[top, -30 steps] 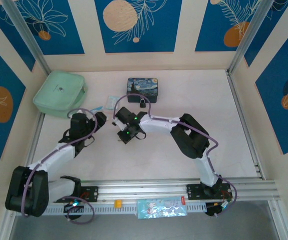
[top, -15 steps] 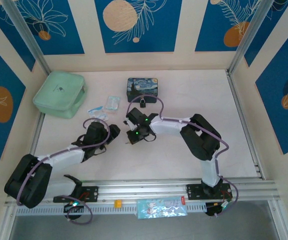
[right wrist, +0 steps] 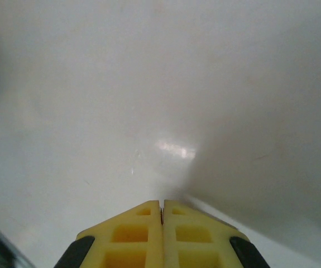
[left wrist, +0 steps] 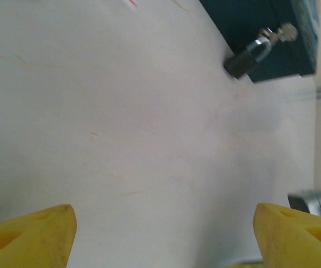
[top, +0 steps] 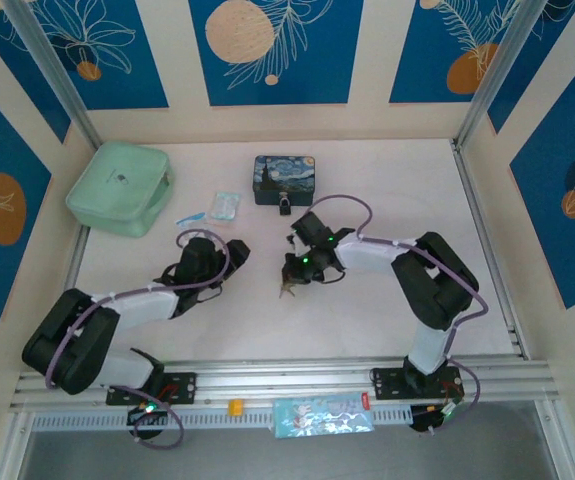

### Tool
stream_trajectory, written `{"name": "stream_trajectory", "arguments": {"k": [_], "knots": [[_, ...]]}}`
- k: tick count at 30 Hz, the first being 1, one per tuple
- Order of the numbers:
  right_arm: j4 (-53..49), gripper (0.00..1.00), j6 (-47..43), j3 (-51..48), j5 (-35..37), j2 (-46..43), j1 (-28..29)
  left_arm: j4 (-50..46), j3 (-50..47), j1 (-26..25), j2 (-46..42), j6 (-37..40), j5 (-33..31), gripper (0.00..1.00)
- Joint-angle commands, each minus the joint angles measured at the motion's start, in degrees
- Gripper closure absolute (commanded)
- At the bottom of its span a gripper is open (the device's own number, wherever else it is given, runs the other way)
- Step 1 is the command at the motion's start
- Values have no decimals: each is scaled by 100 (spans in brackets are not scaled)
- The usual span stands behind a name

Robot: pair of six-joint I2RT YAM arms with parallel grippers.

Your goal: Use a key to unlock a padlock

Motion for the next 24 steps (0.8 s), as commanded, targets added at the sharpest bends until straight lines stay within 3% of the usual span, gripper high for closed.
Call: {"name": "stream_trajectory", "arguments": {"k": [1, 6, 15, 19, 20, 24], "knots": [[612, 100, 716, -195, -784, -342, -242, 555, 142, -265, 68, -10, 127, 17], [1115, 100, 1100, -490, -966, -608, -586, 1109, 190, -415, 339, -15, 174, 17], [264, 99, 1043, -774, 74, -676, -629, 791, 512, -402, 379, 366, -26, 16], [-494, 55, 505, -707, 967, -1015, -343, 686, 594, -391, 367, 455, -62, 15], [-690, 48, 310, -650, 1323, -1133, -218, 673, 606, -384, 368, 473, -79, 15], [-1207, 42, -318, -283, 2239, -1201, 10, 655, 630, -362, 356, 536, -143, 15]]}}
